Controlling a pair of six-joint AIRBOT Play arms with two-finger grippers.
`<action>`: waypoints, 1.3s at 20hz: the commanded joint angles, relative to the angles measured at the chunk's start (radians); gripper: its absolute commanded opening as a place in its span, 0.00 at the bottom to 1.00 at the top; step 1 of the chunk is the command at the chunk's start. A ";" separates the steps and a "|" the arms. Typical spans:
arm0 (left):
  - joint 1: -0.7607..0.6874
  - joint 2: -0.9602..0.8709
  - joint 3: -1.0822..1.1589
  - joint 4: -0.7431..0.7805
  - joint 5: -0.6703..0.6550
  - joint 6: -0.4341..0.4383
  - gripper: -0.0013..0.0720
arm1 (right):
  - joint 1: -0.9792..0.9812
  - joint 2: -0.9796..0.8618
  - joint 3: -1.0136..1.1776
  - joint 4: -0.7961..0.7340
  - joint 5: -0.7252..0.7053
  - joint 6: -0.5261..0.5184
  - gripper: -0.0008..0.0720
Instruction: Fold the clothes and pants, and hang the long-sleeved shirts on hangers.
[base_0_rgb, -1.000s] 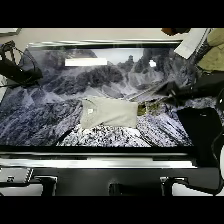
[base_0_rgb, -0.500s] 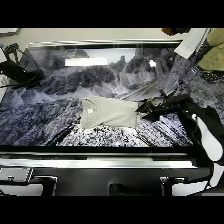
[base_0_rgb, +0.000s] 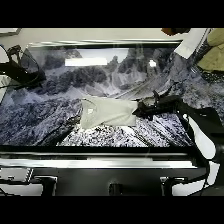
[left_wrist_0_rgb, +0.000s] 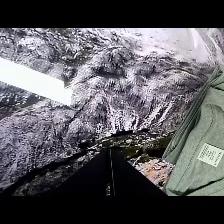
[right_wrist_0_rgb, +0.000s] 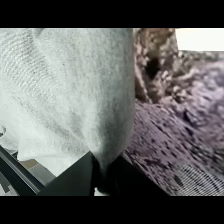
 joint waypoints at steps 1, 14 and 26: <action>-0.001 0.000 0.000 0.000 -0.001 0.000 0.04 | -0.001 0.002 0.049 0.009 -0.019 0.029 0.06; -0.001 0.000 0.000 0.001 -0.023 0.000 0.04 | -0.439 0.010 0.648 -0.140 -0.055 0.454 0.05; -0.001 0.000 0.000 0.001 -0.031 0.000 0.04 | -0.599 0.198 0.728 -0.719 -0.193 1.153 0.05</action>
